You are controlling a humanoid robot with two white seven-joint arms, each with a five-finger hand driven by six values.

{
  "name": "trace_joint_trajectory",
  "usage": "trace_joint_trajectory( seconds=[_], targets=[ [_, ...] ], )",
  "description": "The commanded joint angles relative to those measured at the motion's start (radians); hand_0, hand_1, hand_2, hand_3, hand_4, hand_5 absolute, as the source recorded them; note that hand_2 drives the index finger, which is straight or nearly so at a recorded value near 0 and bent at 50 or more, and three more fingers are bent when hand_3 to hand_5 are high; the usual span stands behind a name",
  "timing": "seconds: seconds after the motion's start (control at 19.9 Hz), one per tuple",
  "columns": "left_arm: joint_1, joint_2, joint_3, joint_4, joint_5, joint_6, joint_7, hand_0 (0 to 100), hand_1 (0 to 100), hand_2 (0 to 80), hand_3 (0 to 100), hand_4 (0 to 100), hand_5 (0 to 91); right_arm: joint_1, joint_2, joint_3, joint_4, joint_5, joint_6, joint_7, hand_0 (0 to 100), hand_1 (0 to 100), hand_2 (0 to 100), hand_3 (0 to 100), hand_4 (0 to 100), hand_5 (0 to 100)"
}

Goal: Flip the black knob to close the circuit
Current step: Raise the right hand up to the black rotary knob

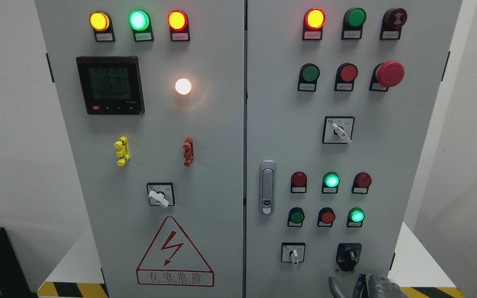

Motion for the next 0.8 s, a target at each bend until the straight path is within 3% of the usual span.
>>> trace_joint_trajectory(
  seconds=[0.0,0.75],
  targets=[
    [0.0,0.0,-0.021,0.022,-0.021,-0.001,0.003,12,56,0.0,0,0,0.0,-0.032,0.001,-0.051,0.044,0.05,-0.002,-0.001,0,3,78,95,79,82],
    [0.0,0.0,-0.021,0.022,-0.021,0.001,0.002,12,56,0.0,0,0,0.0,-0.063,0.006,-0.08,0.054,0.109,-0.01,-0.01,0,5,78,95,79,82]
  ],
)
